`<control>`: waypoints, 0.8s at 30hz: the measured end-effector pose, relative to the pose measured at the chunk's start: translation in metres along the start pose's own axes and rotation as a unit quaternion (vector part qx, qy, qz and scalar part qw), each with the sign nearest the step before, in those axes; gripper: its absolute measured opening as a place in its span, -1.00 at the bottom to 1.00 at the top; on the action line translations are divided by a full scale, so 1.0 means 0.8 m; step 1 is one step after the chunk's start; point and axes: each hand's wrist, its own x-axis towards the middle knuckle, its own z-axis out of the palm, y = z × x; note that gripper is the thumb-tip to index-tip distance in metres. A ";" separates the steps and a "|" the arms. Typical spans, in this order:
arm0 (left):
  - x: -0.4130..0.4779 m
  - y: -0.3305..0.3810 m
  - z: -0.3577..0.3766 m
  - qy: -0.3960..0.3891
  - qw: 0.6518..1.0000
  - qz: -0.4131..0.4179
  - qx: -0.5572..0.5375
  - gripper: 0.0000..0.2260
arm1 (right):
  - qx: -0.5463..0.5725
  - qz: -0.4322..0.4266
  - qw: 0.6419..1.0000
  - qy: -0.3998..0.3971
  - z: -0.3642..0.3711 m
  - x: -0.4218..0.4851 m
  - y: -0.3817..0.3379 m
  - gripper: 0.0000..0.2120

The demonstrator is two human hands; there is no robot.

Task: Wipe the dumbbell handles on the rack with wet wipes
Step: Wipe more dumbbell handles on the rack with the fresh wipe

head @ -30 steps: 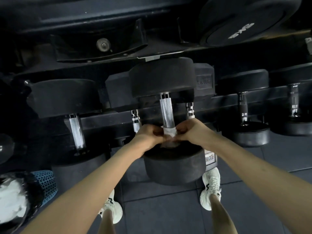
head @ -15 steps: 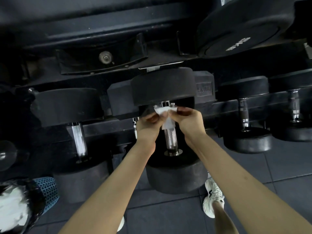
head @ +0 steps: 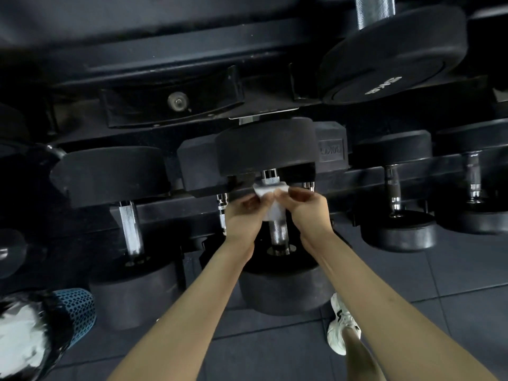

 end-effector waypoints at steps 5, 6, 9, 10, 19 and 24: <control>0.006 -0.007 -0.010 -0.029 0.997 -0.016 0.076 -0.85 | -0.055 0.002 0.998 -0.012 -0.003 -0.002 -0.003 -0.82; 0.011 -0.002 -0.006 -0.025 0.997 -0.024 0.071 -0.83 | -0.052 -0.007 0.999 -0.014 0.001 0.003 -0.012 -0.84; 0.030 0.017 0.007 -0.002 0.999 -0.041 0.031 -0.71 | -0.017 -0.034 0.999 -0.013 0.014 0.017 -0.035 -0.90; 0.034 0.021 0.010 0.004 0.999 -0.044 0.031 -0.72 | -0.003 -0.037 0.999 -0.018 0.015 0.017 -0.037 -0.88; -0.003 -0.005 -0.016 -0.055 0.993 -0.025 0.098 -0.91 | -0.048 -0.008 0.999 -0.009 -0.008 -0.011 0.009 -0.81; 0.024 0.022 0.004 -0.002 0.998 -0.030 0.048 -0.92 | -0.016 -0.041 0.999 -0.012 0.008 0.011 -0.030 -0.93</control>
